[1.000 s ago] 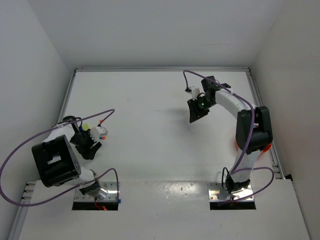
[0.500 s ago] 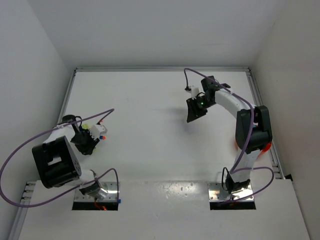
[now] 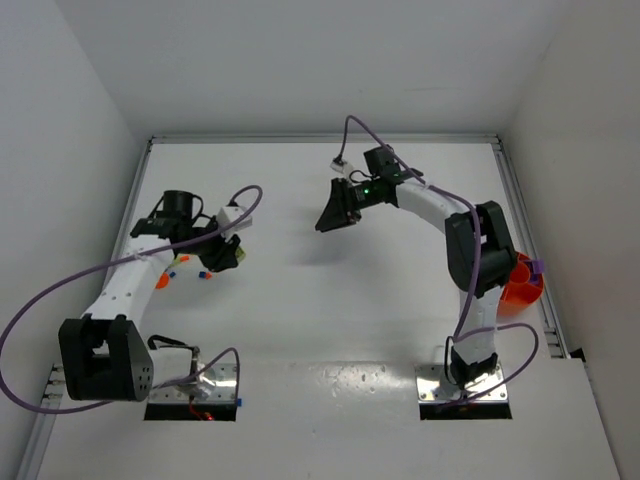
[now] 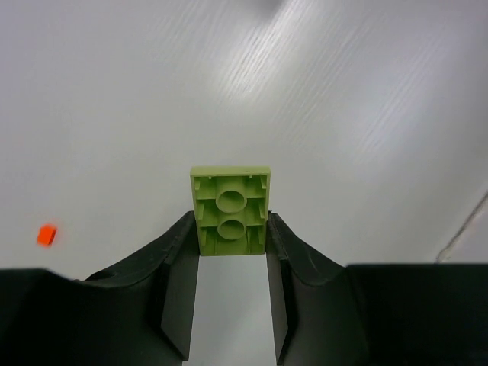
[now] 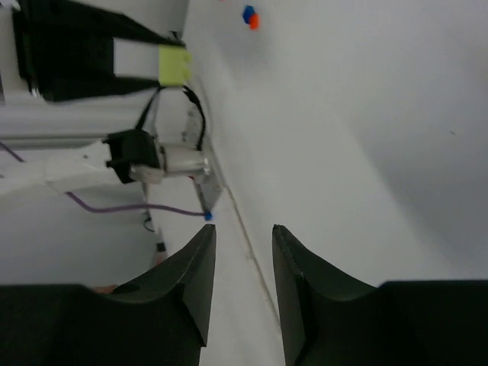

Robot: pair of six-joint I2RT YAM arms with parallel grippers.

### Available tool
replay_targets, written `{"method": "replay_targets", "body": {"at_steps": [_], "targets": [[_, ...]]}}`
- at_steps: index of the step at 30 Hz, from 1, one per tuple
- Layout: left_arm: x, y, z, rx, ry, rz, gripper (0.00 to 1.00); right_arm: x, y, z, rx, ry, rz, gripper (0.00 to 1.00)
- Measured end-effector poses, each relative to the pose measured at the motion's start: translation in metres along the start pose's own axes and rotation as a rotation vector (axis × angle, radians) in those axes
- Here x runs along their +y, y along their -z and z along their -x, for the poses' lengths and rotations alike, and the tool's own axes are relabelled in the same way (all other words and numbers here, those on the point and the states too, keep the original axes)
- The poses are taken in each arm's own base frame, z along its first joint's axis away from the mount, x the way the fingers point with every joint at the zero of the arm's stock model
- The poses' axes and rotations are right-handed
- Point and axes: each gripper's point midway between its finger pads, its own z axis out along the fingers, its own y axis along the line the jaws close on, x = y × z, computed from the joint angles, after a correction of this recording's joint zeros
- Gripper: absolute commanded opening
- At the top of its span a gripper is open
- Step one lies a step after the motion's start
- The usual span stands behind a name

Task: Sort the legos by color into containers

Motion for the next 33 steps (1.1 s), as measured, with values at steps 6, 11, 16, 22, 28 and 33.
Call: {"method": "replay_targets", "body": {"at_steps": [6,11,16,22,28,33], "targets": [[-0.04,-0.012,0.059,-0.116,0.016,-0.114,0.23,0.051,-0.036,0.031,-0.013,0.028,0.114,0.45],[-0.039,-0.006,0.092,-0.189,0.04,-0.111,0.23,0.082,-0.062,0.032,0.012,0.015,0.185,0.48],[-0.038,-0.007,0.109,-0.219,0.042,-0.115,0.23,0.094,-0.083,0.022,0.058,-0.026,0.206,0.58],[-0.04,-0.01,0.109,-0.214,0.058,-0.123,0.23,0.1,-0.096,0.024,0.074,-0.03,0.218,0.49],[-0.036,-0.009,0.111,-0.216,0.054,-0.106,0.25,0.091,-0.102,0.025,0.071,-0.07,0.19,0.13],[-0.033,-0.008,0.111,-0.21,0.055,-0.087,0.55,0.078,-0.103,0.022,0.069,-0.095,0.155,0.03]]}}
